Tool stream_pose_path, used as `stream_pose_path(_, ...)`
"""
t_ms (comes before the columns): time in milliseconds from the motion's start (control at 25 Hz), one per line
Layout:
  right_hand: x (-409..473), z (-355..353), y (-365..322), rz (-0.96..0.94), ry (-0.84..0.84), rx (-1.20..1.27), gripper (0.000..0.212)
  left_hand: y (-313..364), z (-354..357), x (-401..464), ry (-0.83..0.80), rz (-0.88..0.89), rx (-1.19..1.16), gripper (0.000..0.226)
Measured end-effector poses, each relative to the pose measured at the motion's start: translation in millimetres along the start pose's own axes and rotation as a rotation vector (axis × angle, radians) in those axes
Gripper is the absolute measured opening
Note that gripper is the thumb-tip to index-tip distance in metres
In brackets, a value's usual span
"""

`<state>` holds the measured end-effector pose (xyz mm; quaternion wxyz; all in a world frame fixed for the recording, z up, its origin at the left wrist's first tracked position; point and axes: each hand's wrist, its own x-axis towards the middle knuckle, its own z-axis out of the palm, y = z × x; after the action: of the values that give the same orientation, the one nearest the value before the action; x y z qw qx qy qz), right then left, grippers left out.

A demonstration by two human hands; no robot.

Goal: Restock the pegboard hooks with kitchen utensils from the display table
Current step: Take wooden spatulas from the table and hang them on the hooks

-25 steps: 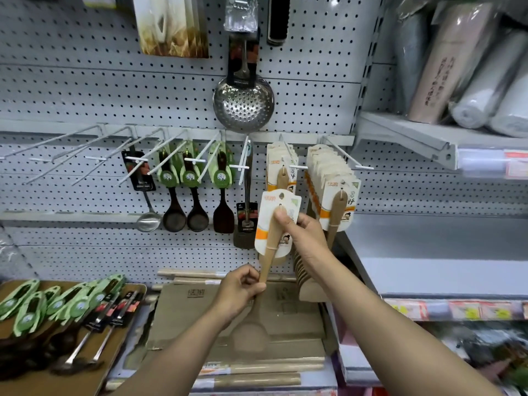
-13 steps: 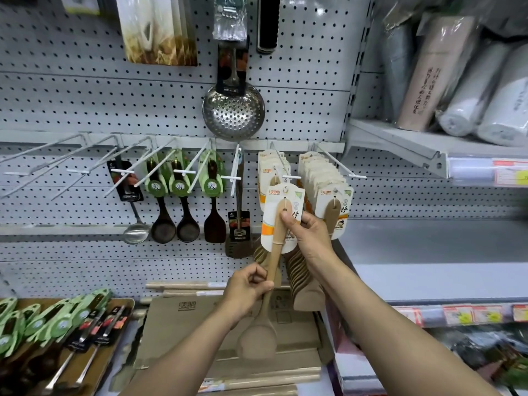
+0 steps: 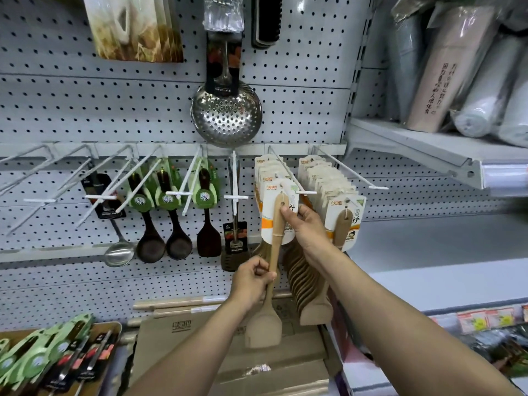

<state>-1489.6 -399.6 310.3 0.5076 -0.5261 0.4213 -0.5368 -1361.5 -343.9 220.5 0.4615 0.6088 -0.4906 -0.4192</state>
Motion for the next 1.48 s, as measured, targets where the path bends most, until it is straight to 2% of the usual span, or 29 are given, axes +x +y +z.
stream_pose_path(240, 25, 6, -1, 0.001, 0.052, -0.102, 0.002, -4, 2, 37, 0.001, 0.021, 0.056, 0.018)
stream_pose_path(440, 31, 7, 2, 0.022, 0.069, -0.136, 0.021, -12, 0, 56, -0.015, 0.047, 0.105, 0.016)
stream_pose_path(680, 30, 7, 10, 0.093, 0.175, -0.131, 0.011, -11, -1, 64, -0.047, 0.074, 0.157, 0.016)
stream_pose_path(760, 22, 9, 9, 0.12, 0.188, -0.127, 0.021, -8, -3, 57, -0.069, 0.069, 0.175, 0.013)
stream_pose_path(840, 7, 11, 10, 0.155, 0.188, -0.173, 0.055, -4, -11, 44, -0.086, 0.051, 0.19, 0.017)
stream_pose_path(880, -3, 11, 10, 0.172, 0.192, -0.219, 0.071, -2, -17, 35, -0.08, 0.052, 0.203, 0.023)
stream_pose_path(920, -17, 13, 6, 0.196, 0.191, -0.277, 0.076, 3, -26, 25, -0.06, 0.059, 0.224, 0.028)
stream_pose_path(1040, -60, 17, -19, 0.248, 0.118, -0.486, 0.062, 24, -62, -13, -0.01, 0.136, 0.386, 0.04)
stream_pose_path(1120, -86, 17, -39, 0.208, 0.029, -0.755, 0.061, 45, -93, -45, 0.013, 0.206, 0.554, 0.048)
stream_pose_path(1280, -148, 36, -88, -0.024, -0.128, -1.341, 0.061, 83, -162, -134, 0.069, 0.301, 0.783, 0.057)
stream_pose_path(1360, -180, 54, -110, -0.173, -0.193, -1.46, 0.062, 97, -197, -184, 0.131, 0.352, 0.848, 0.059)
stream_pose_path(1480, -226, 89, -135, -0.345, -0.245, -1.511, 0.064, 109, -243, -249, 0.214, 0.378, 0.927, 0.056)
